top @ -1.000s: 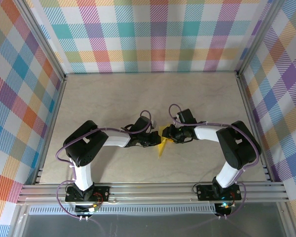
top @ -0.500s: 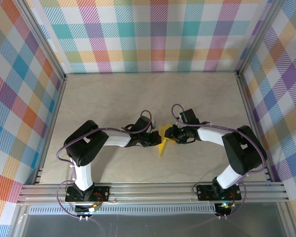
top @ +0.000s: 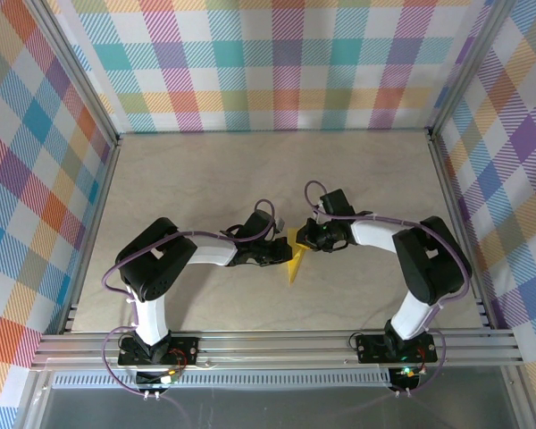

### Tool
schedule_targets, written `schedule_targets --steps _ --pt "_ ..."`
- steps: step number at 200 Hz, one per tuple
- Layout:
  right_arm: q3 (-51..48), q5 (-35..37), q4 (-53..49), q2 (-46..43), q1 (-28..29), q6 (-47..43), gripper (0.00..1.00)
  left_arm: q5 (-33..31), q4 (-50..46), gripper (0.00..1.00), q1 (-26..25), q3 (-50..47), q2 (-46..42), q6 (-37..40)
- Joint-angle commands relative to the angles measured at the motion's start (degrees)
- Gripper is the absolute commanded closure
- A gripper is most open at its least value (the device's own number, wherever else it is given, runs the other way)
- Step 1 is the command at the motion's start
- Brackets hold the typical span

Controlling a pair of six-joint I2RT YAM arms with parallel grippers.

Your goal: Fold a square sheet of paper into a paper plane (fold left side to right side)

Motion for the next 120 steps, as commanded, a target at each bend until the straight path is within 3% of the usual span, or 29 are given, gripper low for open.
schedule_targets --steps 1,120 --pt "0.35 0.04 -1.57 1.13 0.28 -1.44 0.88 -3.14 -6.8 0.99 -0.89 -1.54 2.71 0.2" --pt "-2.98 2.39 -1.6 1.91 0.32 -1.95 0.87 -2.76 -6.23 0.99 -0.96 -1.34 3.71 -0.38"
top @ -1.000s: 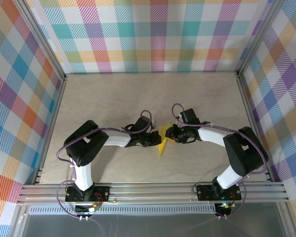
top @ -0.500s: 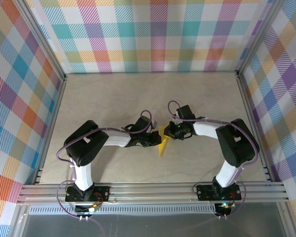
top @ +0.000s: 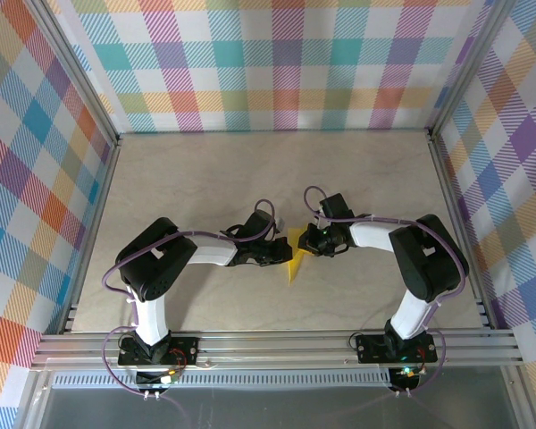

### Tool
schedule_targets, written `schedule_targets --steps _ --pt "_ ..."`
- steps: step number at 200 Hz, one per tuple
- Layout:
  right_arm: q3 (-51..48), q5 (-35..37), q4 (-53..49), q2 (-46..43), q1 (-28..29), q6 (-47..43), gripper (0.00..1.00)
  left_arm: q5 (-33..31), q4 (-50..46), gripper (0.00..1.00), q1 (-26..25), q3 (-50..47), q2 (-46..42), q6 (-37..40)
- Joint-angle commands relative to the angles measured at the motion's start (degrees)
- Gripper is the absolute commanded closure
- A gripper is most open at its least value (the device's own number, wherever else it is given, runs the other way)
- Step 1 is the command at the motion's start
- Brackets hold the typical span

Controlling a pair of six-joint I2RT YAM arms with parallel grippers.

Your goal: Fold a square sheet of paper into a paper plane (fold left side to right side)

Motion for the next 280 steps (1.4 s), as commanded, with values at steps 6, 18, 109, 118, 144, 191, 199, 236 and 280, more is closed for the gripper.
schedule_targets --steps 6,18,109,118,144,191,199,236,280 --pt "-1.51 1.19 -1.35 1.14 0.33 -1.24 0.87 -2.72 -6.1 0.99 -0.94 -1.43 3.64 -0.36" --pt "-1.61 1.07 -1.43 1.85 0.33 -1.36 0.87 -2.75 -5.5 0.98 -0.97 -1.67 3.48 -0.53" --pt "-1.21 -0.53 -5.74 5.53 0.67 -2.94 0.97 -4.81 -9.78 0.8 2.13 -2.12 -7.0 1.23" --pt "-1.19 -0.61 -5.69 5.71 0.92 -2.71 0.97 -4.82 -10.52 0.79 2.57 -2.26 -8.27 1.5" --pt "-0.84 -0.6 -5.7 6.2 1.81 -2.0 0.99 -4.95 -12.91 0.79 3.42 -2.07 -12.0 2.7" --pt "-0.56 -0.35 -5.6 6.68 2.15 -1.46 0.99 -1.32 -12.84 0.83 3.19 -1.92 -14.7 2.22" --pt "-0.55 -0.44 -5.55 6.63 2.12 -1.46 0.99 -0.6 -12.73 0.83 2.93 -1.88 -14.8 2.06" --pt "-0.24 -0.83 -5.34 7.06 2.5 -1.46 0.99 3.76 -8.65 0.89 1.0 -1.94 -13.48 -1.57" --pt "-0.22 -0.96 -5.33 7.6 2.78 -1.4 0.99 4.55 -7.03 0.94 -1.59 0.29 -9.74 -3.26"
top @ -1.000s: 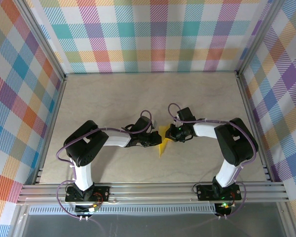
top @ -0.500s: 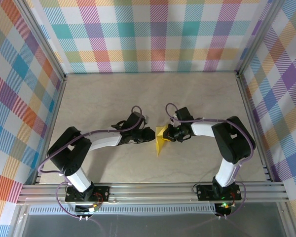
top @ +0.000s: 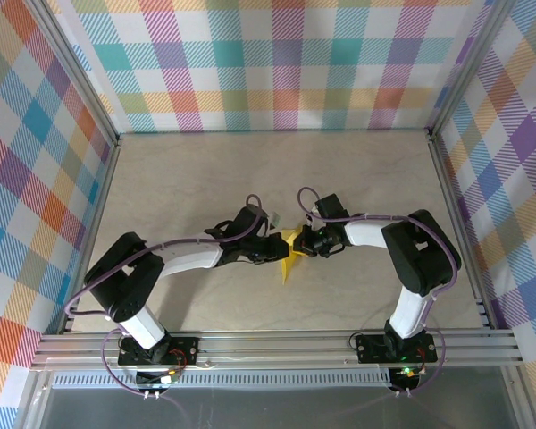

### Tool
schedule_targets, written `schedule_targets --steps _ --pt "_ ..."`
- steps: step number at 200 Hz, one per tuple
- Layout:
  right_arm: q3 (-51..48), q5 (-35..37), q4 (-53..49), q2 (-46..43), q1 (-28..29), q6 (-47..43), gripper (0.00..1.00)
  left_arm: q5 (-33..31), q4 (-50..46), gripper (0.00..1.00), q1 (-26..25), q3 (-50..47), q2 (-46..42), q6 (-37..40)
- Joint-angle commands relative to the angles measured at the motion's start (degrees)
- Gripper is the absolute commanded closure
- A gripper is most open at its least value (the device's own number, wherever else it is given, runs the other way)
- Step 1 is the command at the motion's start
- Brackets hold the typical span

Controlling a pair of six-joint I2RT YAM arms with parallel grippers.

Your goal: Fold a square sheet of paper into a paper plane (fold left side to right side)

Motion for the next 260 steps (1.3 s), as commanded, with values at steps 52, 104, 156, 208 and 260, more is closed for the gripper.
schedule_targets --steps 52,104,156,208,260 --pt "-1.46 3.34 -6.93 3.99 1.22 0.1 0.99 1.26 -0.84 0.95 -2.04 2.66 6.35 -1.27" --pt "-0.82 3.51 -7.74 4.13 1.57 -0.33 0.99 0.1 -1.44 0.96 -2.12 0.63 8.04 -2.19" --pt "-0.33 3.73 -8.46 4.42 1.74 -0.53 0.99 -0.41 -0.77 0.96 -2.13 -1.08 8.58 -2.83" --pt "0.22 4.35 -9.42 4.66 2.01 -1.01 0.98 -1.33 -0.9 0.96 -2.07 -2.02 8.32 -2.84" --pt "1.61 5.57 -11.58 5.56 2.49 -2.04 0.98 -2.68 -1.28 0.96 -2.06 -2.15 6.87 -2.38"
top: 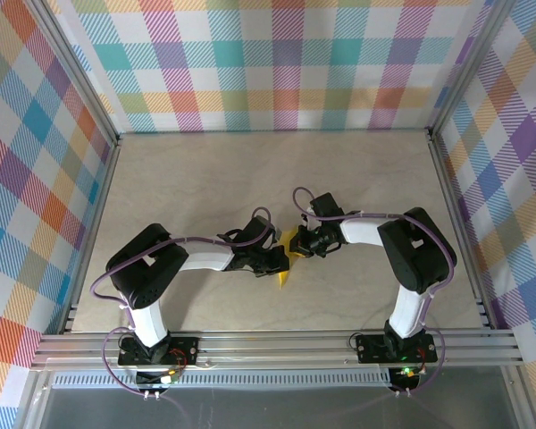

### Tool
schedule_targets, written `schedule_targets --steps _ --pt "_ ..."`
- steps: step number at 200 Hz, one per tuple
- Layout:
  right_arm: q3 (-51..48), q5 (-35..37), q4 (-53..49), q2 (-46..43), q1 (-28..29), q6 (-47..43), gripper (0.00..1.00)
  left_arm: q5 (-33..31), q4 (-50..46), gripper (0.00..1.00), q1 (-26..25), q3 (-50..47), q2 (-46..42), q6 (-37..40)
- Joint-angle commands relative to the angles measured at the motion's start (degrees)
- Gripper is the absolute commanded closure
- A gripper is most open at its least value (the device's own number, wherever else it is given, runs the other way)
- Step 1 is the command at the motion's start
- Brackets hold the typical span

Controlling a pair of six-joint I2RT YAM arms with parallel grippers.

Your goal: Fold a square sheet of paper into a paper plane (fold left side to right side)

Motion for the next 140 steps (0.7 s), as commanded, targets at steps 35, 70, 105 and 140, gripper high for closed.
schedule_targets --steps 35,70,105,140 --pt "-0.54 7.21 -9.87 4.22 1.16 -2.27 0.98 -3.55 -4.01 0.96 -0.64 -1.3 -1.73 1.22" --pt "-1.64 3.0 -3.82 2.05 1.16 -1.8 0.98 -4.26 -4.5 0.98 -0.65 -3.25 -1.37 1.32" --pt "-2.24 -2.26 3.65 -0.85 1.16 -0.23 0.98 -4.46 -2.68 0.99 -0.65 -7.27 -1.84 0.06" --pt "-3.43 -2.59 5.83 -5.21 1.16 -0.5 0.98 -4.46 0.42 1.0 -0.68 -10.96 -2.79 -1.59"
